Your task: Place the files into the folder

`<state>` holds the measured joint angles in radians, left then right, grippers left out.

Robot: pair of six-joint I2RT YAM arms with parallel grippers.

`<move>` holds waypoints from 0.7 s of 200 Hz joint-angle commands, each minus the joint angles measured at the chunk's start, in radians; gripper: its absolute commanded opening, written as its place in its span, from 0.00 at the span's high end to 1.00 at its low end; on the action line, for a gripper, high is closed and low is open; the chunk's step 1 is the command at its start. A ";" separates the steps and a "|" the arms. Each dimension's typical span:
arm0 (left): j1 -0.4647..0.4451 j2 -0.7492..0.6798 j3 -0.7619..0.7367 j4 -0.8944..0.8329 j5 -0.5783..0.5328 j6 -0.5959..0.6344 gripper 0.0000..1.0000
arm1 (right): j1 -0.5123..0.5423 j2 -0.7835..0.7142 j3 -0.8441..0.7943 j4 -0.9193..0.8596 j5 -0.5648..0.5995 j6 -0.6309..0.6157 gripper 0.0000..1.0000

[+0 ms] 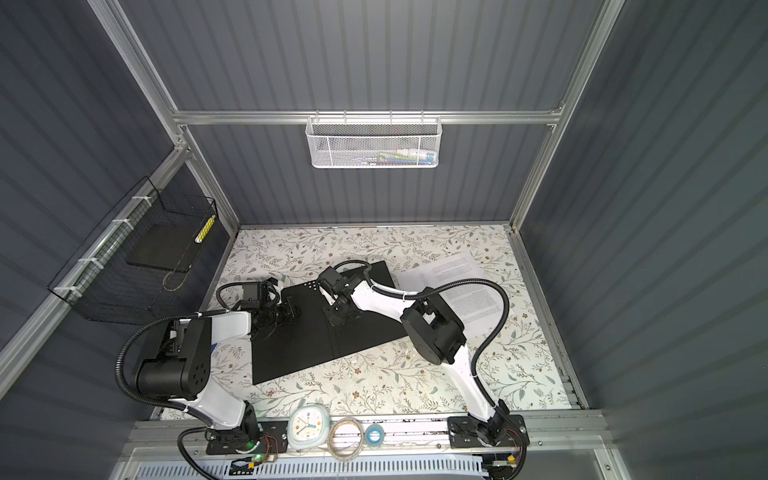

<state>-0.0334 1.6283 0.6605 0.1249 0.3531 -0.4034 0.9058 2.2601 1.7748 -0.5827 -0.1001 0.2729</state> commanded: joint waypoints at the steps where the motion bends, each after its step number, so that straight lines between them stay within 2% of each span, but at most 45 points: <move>1: 0.000 0.052 -0.021 -0.130 -0.031 0.018 1.00 | 0.003 0.042 -0.005 -0.068 0.037 -0.016 0.95; 106: 0.000 0.052 -0.021 -0.129 -0.031 0.018 1.00 | 0.019 0.108 0.059 -0.175 0.086 -0.067 0.95; 140: 0.000 0.053 -0.022 -0.129 -0.031 0.018 1.00 | 0.039 0.153 0.101 -0.264 0.188 -0.095 0.97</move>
<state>-0.0334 1.6295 0.6613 0.1249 0.3534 -0.4034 0.9302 2.3123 1.8771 -0.6811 -0.0223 0.2161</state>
